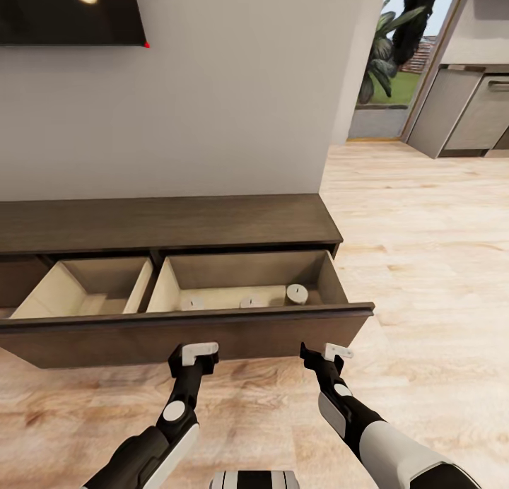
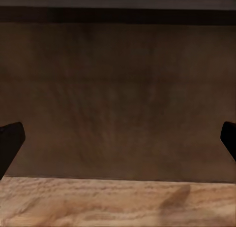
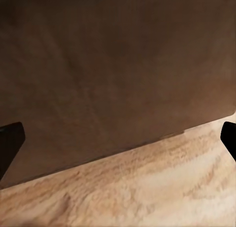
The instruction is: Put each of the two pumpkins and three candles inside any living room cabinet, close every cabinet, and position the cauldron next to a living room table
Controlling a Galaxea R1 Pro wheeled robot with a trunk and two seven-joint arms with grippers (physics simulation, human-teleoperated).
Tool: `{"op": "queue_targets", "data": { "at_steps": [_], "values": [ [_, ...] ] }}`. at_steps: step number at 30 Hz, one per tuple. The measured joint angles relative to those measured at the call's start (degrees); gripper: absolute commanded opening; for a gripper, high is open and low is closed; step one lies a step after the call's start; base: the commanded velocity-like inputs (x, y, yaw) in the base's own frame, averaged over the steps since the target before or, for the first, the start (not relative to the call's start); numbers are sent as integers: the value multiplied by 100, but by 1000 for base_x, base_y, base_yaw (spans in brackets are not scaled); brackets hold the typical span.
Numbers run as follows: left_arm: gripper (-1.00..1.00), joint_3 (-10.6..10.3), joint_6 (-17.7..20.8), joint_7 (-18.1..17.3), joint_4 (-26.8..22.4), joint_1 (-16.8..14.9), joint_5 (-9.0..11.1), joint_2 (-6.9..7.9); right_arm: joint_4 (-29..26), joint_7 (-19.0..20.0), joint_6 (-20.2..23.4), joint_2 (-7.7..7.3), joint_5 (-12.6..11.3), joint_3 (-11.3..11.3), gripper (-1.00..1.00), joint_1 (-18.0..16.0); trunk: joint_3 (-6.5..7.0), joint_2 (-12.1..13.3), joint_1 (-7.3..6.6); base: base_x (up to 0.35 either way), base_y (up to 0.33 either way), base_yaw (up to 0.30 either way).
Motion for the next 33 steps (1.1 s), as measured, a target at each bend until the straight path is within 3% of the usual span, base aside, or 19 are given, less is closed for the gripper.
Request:
{"op": "queue_targets", "data": {
  "at_steps": [23, 29, 33],
  "values": [
    [100, -7, -4, -43, 52, -2, -14, 0, 8, 13, -493, 15, 8, 26, 100, 0, 0, 0, 0, 0, 0, 0],
    [100, -1, -4, -51, 52, 0, -17, 3, 7, -7, -457, 10, 10, 464, 100, 6, 0, 0, 0, 0, 0, 0],
    [100, -8, -2, -57, 52, 0, -17, 0, 8, -10, -478, 7, 4, 546, 100, 6, 0, 0, 0, 0, 0, 0]
  ]
}}
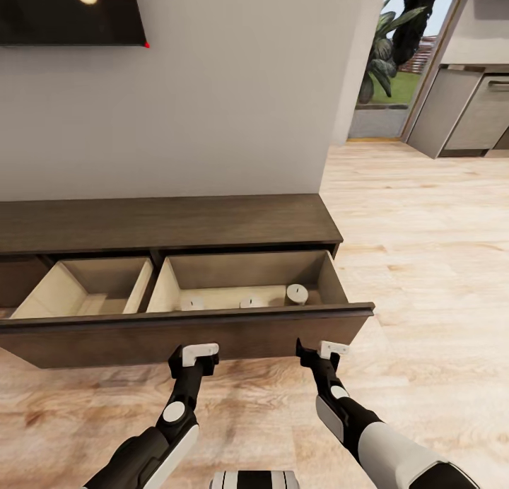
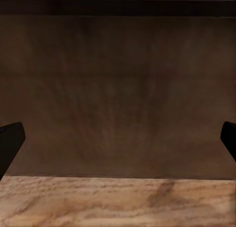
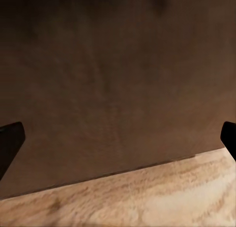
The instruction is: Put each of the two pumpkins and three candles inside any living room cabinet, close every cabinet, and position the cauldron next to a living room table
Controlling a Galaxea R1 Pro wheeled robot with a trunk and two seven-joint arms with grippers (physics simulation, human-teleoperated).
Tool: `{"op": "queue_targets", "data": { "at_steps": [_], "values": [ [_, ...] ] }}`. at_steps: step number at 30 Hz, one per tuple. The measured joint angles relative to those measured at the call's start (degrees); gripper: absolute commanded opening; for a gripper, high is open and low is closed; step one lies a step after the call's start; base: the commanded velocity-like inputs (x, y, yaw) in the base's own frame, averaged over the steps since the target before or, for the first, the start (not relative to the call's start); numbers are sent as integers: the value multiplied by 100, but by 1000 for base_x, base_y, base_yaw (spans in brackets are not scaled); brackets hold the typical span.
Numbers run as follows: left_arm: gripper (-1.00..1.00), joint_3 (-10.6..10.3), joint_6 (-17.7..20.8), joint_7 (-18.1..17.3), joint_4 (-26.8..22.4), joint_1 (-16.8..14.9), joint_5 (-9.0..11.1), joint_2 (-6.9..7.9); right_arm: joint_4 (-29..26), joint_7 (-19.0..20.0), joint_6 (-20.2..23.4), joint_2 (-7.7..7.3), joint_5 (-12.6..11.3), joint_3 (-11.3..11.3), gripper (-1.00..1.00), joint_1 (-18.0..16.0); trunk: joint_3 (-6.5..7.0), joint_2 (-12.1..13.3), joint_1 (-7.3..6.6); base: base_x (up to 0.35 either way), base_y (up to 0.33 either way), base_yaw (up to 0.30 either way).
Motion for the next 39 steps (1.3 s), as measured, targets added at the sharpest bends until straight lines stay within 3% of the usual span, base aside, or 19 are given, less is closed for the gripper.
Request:
{"op": "queue_targets", "data": {
  "at_steps": [14, 23, 39],
  "values": [
    [100, -141, 7, 5, 25, 0, 2, -9, -10, 15, -54, 0, 13, 33, 100, -1, 0, 0, 0, 0, 0, 0],
    [100, -156, 7, 4, 26, 0, 2, -8, -1, 16, -342, 3, 4, 34, 100, -3, 0, 0, 0, 6, 0, 0],
    [100, -159, -1, 7, 26, 0, 4, -2, 0, 13, -335, 8, 4, 34, 100, 0, 0, 0, -2, 140, 0, 0]
  ]
}}
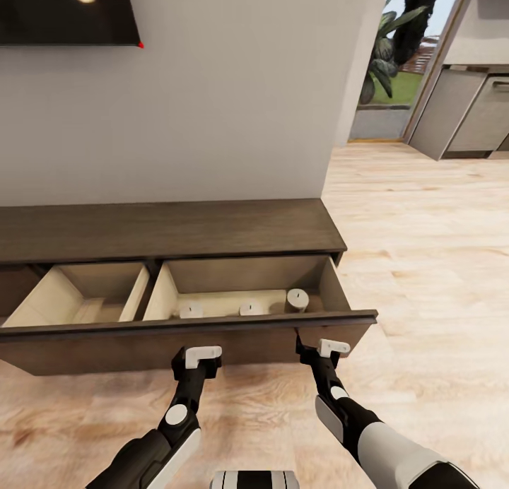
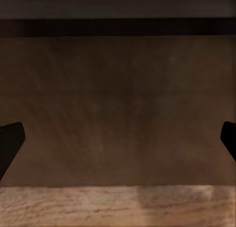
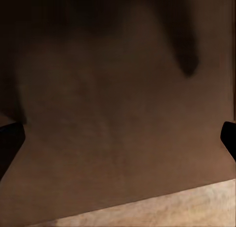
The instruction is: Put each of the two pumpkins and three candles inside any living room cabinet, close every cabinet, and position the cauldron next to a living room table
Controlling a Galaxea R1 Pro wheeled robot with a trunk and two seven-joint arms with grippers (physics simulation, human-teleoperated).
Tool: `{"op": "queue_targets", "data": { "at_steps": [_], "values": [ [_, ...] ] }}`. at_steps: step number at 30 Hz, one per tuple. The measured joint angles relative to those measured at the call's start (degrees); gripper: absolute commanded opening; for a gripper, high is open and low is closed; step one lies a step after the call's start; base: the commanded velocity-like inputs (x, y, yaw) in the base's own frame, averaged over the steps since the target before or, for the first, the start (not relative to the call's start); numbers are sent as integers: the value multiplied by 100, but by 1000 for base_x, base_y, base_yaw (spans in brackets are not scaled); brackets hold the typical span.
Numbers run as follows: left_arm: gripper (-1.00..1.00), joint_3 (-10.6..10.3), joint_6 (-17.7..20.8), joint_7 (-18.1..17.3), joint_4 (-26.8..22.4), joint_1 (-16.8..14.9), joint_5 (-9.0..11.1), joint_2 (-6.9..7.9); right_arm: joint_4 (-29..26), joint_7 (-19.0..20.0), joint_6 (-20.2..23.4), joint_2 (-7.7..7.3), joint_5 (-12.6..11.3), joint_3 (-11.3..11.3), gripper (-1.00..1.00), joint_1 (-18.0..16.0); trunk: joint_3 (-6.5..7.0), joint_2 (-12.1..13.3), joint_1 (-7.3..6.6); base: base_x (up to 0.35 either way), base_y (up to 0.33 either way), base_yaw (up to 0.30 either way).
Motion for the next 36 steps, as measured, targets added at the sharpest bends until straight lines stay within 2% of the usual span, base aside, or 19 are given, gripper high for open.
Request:
{"op": "queue_targets", "data": {
  "at_steps": [6, 28, 36],
  "values": [
    [100, 3, 0, -1, 0, 0, 2, 2, 2, 2, 6, -1, 2, 18, 100, 1, 0, 0, -1, 123, 0, 0],
    [100, 2, -1, -1, 0, -1, -28, 9, 1, 2, 8, 1, 14, 27, 100, 3, 0, 0, -2, 327, 0, 0],
    [100, 0, 0, 14, 0, 0, -30, 11, 0, -1, 3, 0, 3, 5, 100, -1, 0, 0, 1, 83, 0, 0]
  ]
}}
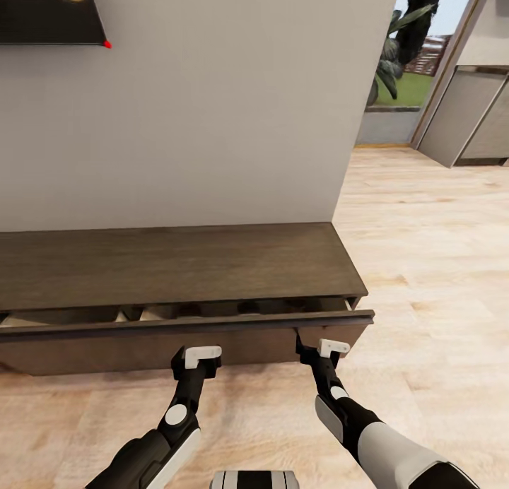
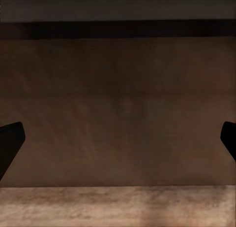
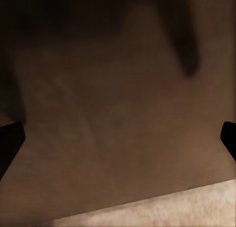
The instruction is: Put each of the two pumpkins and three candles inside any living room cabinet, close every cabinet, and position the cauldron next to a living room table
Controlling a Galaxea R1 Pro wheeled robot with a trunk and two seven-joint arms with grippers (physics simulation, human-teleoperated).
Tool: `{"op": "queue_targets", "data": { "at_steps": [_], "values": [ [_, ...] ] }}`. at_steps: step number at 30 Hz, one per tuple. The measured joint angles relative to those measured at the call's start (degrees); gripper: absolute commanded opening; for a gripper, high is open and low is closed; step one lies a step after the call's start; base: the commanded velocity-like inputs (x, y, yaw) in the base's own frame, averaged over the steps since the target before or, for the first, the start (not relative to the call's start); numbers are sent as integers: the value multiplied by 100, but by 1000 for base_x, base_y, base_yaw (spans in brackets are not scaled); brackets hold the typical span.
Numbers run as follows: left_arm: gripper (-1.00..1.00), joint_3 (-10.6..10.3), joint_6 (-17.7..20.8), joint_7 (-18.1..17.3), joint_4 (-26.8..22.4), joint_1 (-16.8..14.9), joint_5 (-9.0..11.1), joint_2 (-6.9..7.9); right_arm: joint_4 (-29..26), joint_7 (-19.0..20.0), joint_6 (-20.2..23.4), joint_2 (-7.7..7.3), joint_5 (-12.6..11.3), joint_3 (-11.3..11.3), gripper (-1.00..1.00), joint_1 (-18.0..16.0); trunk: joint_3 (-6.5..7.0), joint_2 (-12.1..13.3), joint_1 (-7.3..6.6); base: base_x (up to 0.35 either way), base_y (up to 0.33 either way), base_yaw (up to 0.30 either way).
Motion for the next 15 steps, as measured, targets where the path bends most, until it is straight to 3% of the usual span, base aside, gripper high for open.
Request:
{"op": "queue_targets", "data": {
  "at_steps": [15],
  "values": [
    [100, 2, 0, -7, 0, 0, 2, -2, 2, 4, 5, 0, -2, 12, 100, 0, 0, 0, -2, 145, 0, 0]
  ]
}}
